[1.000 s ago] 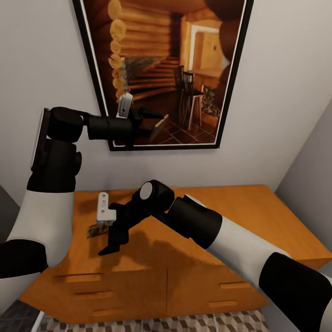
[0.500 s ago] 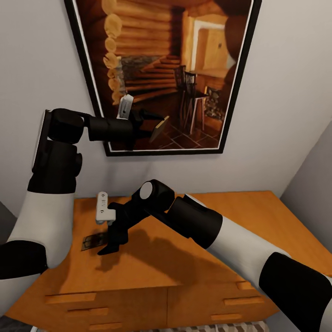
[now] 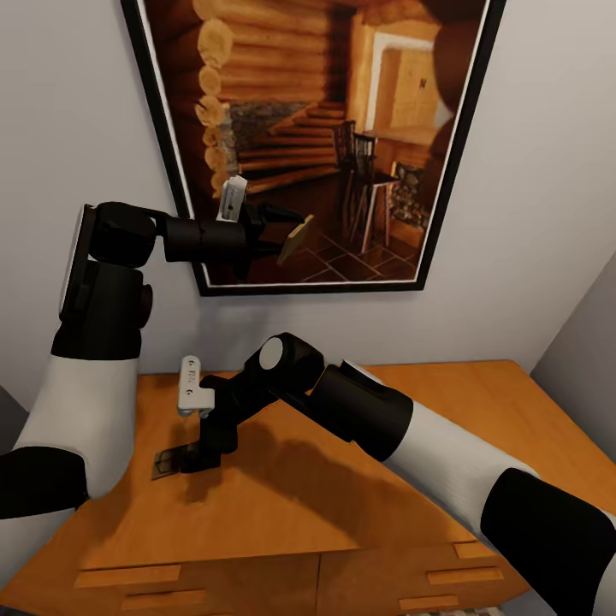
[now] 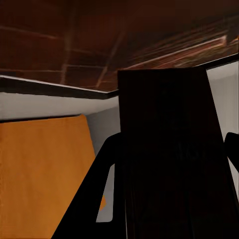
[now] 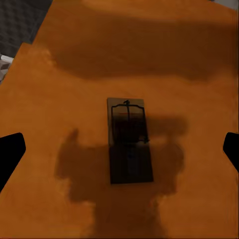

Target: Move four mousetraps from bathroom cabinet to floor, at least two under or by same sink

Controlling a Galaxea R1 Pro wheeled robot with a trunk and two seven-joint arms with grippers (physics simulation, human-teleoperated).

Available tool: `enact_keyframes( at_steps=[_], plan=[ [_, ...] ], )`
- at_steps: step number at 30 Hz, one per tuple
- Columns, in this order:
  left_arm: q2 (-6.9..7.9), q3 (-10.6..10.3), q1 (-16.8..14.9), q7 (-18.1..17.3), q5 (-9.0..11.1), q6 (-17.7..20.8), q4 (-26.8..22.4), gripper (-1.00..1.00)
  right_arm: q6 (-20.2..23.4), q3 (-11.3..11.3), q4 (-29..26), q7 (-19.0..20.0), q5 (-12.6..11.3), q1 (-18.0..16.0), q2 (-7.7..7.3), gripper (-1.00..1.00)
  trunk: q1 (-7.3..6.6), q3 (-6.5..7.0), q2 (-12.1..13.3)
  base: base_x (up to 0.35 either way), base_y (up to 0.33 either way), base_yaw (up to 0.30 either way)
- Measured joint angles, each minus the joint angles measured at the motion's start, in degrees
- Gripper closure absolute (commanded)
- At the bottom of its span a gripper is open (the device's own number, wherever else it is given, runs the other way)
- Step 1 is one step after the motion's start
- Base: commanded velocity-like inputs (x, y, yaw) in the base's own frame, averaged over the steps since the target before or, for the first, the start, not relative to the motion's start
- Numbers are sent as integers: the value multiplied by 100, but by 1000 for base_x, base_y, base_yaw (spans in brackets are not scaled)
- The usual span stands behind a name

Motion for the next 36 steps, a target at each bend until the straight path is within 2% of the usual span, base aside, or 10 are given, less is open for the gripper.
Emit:
enact_keyframes(
  at_steps=[19, 27, 36],
  plan=[
    [1, 0, 41, -30, -1, 2, -1, 100, 1, 1, -9, -15, -1, 7, 1, -100, 2, 0, 0, 23, 17, 0],
    [-11, 35, 299, -78, 0, -58, 47, 100, 22, 9, -6, -6, -62, -56, 1, -100, 2, 0, 1, 0, 0, 0],
    [-26, 41, 563, -181, 0, -49, 70, 100, 12, 68, -77, -13, -66, 235, 0, -100, 2, 0, 0, 34, 147, 0]
  ],
)
